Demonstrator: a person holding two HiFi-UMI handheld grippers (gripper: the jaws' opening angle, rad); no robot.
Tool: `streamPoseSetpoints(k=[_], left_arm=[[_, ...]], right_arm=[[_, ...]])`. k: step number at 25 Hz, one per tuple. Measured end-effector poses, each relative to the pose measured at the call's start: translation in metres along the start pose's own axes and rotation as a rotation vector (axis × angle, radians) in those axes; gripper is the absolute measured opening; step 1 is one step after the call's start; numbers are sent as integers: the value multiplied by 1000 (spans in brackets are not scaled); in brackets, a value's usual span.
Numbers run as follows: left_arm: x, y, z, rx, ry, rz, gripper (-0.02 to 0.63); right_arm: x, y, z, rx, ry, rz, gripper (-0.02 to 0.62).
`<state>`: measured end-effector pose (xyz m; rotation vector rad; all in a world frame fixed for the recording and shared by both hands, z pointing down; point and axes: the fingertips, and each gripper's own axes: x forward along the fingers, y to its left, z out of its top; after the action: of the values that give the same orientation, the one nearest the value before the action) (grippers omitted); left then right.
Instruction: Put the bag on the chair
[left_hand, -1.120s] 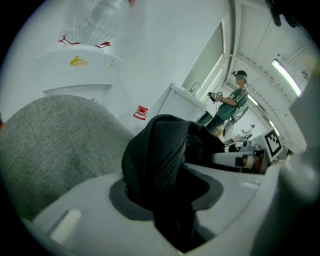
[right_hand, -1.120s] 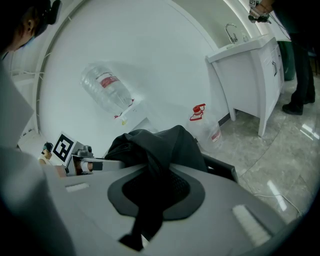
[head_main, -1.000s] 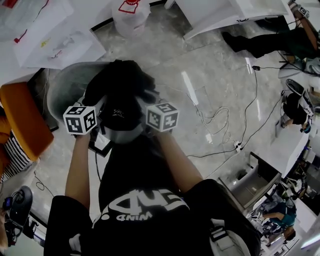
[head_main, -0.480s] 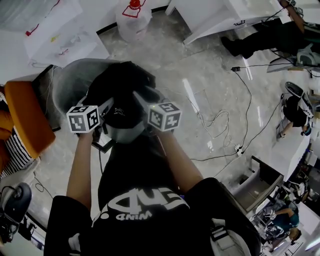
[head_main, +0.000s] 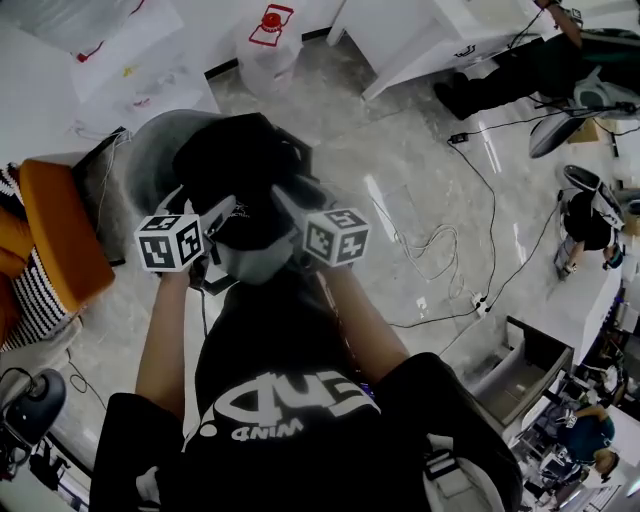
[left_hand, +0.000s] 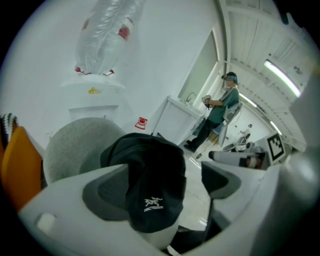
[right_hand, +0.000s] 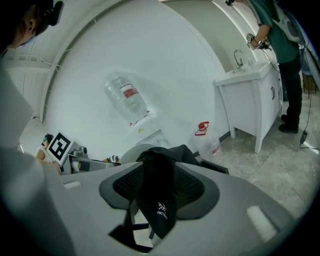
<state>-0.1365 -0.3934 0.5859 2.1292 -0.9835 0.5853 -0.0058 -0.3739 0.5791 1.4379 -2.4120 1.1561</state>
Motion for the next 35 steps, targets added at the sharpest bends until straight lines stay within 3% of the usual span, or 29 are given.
streamPoseSetpoints(k=[9,18,27,35], left_arm=[[-71,-54,-10,72,-93,-88,457],[-121,-86,-34,36,-160,-60,456],[-151,-167,-82,34,-210,-4,456],[-182,-238,-126,74,-234,0,456]], right_arm=[[-52,58,-18,-41,-28,36,183],[-106,96,-24,-81,-36,133,181],[-195,95,-41,-98,-53,206,179],[-260,105,-75,-133,-36,262,179]])
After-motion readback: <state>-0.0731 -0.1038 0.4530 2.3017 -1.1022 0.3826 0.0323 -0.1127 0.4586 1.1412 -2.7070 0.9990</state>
